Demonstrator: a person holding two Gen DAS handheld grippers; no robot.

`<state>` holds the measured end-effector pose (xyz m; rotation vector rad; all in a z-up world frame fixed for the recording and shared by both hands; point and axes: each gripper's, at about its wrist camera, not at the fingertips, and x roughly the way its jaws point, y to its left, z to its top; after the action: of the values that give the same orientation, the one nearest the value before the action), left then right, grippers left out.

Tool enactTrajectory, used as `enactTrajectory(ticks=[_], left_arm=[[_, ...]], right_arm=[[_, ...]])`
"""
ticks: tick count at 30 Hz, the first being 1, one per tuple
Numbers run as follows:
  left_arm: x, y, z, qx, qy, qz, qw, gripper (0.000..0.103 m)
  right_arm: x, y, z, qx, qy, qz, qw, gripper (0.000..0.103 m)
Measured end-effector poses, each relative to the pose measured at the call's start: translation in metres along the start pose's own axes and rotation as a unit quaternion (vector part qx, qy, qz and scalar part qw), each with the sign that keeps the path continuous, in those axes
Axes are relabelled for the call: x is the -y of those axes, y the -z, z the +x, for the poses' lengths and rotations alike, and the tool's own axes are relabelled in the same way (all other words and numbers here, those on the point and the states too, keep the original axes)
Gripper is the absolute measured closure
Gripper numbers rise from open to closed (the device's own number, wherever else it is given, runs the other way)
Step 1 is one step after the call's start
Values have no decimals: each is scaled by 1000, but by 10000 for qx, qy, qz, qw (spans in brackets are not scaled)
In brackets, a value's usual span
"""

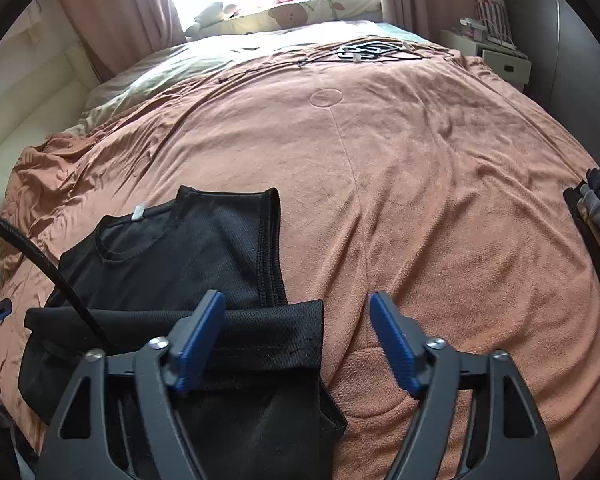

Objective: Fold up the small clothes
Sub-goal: 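Open both grippers to release the folded hem onto the shirt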

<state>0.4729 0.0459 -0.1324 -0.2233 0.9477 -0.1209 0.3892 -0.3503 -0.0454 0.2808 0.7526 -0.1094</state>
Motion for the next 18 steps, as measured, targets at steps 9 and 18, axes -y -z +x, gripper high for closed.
enactTrajectory(ticks=[9,18], left_arm=[[10,22,15,-617,-108,880,9942,24],[13,42,40,-1275,-406,1468,9801,24]], right_arm=[[-9,22,4,-599,-136,-820,9947,27],[-25,33,23,-1142,140,-1499,9820,27]])
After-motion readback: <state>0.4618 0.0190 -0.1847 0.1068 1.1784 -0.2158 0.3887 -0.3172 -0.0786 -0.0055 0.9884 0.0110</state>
